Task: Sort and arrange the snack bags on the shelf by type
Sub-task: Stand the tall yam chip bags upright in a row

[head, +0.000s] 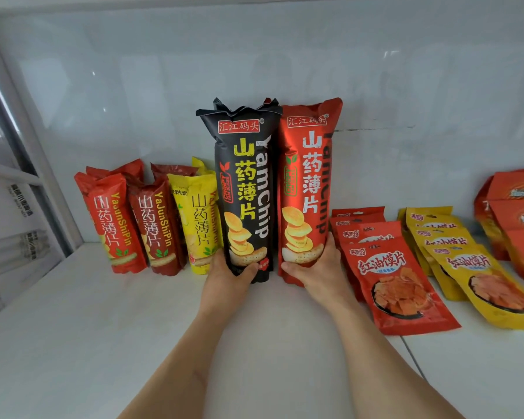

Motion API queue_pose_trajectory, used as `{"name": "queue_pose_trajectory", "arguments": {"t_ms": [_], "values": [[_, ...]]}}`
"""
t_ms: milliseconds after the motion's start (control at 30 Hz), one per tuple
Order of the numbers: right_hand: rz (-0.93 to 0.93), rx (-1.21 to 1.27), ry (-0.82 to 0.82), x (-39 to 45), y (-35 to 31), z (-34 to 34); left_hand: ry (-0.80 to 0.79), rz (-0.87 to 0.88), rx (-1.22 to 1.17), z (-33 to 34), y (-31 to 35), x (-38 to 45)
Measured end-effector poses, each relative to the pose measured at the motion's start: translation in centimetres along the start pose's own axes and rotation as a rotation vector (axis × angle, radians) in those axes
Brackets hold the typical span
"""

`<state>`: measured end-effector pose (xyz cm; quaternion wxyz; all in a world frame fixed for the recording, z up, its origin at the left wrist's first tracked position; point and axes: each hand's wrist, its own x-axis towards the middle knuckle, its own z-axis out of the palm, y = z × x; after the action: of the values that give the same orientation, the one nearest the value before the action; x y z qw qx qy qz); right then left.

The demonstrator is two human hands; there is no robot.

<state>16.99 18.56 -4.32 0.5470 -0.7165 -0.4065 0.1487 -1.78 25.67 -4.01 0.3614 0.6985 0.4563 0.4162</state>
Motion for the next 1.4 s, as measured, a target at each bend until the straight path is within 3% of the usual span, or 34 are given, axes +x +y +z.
{"name": "queue_pose_trajectory", "arguments": {"t_ms": [133, 467, 900, 1133, 1233, 1400], "values": [[-0.034, 0.017, -0.013, 0.2, 0.1, 0.1, -0.051, -0.010, -0.143, 0.0, 0.4, 0.6], [-0.101, 0.044, -0.016, 0.9, 0.2, 0.3, -0.074, -0.012, -0.109, -0.2, 0.9, 1.1], [-0.033, 0.022, 0.046, 0.7, -2.6, -0.8, -0.056, -0.012, -0.148, 0.0, 0.9, 1.0], [-0.241, 0.049, 0.145, 3.1, -11.4, -5.1, -0.020, 0.013, -0.137, 0.4, 1.3, 1.3], [-0.255, 0.007, 0.081, 4.2, -11.8, -5.0, -0.032, 0.013, -0.125, 0.5, 1.2, 1.4], [-0.301, 0.024, 0.119, 4.8, -10.7, -4.3, -0.027, 0.018, -0.114, 0.6, 1.3, 1.6]]}}
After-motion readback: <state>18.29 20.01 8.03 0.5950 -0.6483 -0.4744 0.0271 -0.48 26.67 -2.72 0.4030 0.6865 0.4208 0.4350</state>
